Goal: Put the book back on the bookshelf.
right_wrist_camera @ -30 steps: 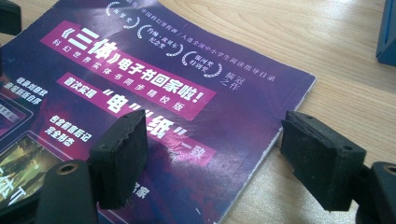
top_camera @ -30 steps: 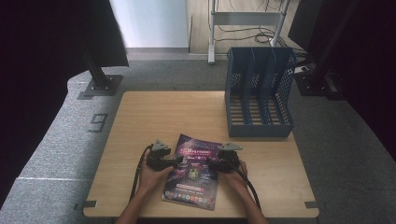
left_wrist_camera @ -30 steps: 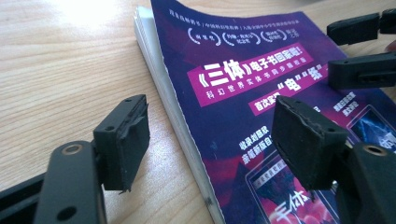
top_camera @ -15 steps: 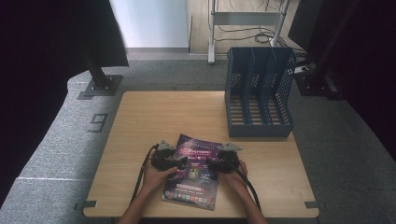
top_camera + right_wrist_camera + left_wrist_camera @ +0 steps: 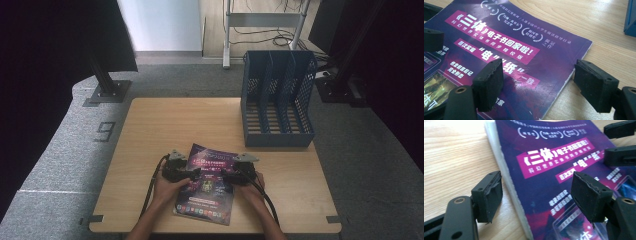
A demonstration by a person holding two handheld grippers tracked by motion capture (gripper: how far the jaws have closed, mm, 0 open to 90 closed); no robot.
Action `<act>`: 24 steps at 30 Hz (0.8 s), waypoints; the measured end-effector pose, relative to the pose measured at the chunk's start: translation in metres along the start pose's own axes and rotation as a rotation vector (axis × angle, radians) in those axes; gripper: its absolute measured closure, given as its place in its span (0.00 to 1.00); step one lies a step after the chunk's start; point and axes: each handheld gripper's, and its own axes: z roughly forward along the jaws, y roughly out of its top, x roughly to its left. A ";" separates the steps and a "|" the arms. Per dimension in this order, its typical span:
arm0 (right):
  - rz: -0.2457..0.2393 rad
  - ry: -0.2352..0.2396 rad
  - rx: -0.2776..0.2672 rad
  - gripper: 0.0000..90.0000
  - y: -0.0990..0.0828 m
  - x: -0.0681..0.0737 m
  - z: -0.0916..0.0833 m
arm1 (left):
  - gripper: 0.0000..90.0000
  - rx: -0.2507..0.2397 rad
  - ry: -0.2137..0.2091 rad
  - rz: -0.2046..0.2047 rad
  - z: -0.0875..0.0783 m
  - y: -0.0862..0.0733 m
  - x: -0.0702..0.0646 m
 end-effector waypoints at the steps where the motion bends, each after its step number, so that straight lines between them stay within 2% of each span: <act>1: 0.001 0.000 0.000 0.26 0.000 0.000 0.000 | 0.29 0.004 0.006 0.008 0.001 0.000 0.000; 8: 0.001 -0.001 0.000 0.26 0.000 0.000 0.000 | 0.29 0.000 -0.004 -0.006 0.000 0.000 0.000; 11: -0.001 -0.002 0.000 0.26 0.000 0.000 0.000 | 0.30 -0.010 -0.037 -0.038 -0.003 0.001 0.003; 22: 0.000 -0.002 -0.001 0.26 0.000 0.000 0.000 | 0.30 -0.035 -0.045 -0.032 -0.010 0.002 0.000; 24: 0.001 -0.003 -0.001 0.26 0.000 0.001 0.000 | 0.31 -0.055 -0.070 -0.037 -0.014 0.003 -0.001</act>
